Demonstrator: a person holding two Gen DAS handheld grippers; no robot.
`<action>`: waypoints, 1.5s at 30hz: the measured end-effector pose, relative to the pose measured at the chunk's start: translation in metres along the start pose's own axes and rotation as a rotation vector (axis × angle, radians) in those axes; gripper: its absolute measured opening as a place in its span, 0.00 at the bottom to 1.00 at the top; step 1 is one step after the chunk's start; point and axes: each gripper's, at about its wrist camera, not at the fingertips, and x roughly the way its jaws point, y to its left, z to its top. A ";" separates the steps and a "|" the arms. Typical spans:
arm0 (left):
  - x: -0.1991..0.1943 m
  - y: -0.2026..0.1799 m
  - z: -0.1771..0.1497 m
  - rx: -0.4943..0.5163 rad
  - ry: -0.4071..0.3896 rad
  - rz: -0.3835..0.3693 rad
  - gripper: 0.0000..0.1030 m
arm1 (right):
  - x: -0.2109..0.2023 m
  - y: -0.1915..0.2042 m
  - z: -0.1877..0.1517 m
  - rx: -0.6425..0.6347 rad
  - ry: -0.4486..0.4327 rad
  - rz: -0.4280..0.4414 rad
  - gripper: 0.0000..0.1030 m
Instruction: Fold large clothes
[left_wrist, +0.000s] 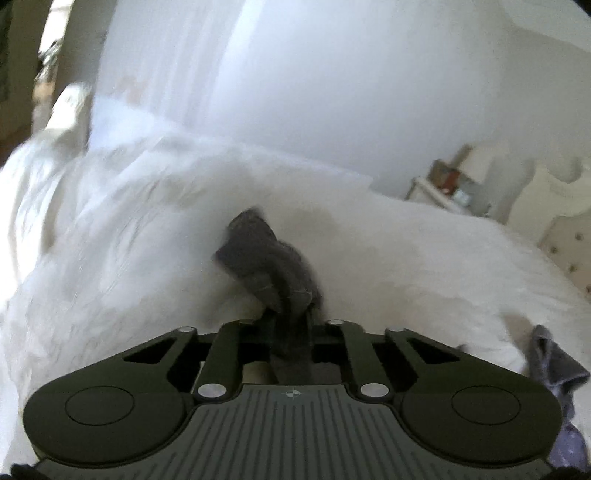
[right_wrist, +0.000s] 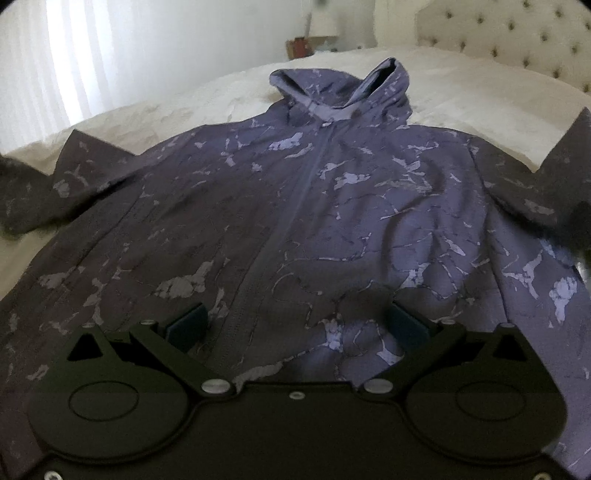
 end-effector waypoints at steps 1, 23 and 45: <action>-0.005 -0.011 0.004 0.022 -0.008 -0.016 0.08 | -0.003 0.000 0.001 -0.004 0.003 0.012 0.88; -0.088 -0.318 -0.050 0.437 -0.106 -0.662 0.08 | -0.046 -0.109 0.019 0.193 -0.096 0.002 0.86; -0.010 -0.344 -0.219 0.720 0.399 -0.681 0.71 | -0.037 -0.164 0.018 0.421 -0.019 -0.004 0.92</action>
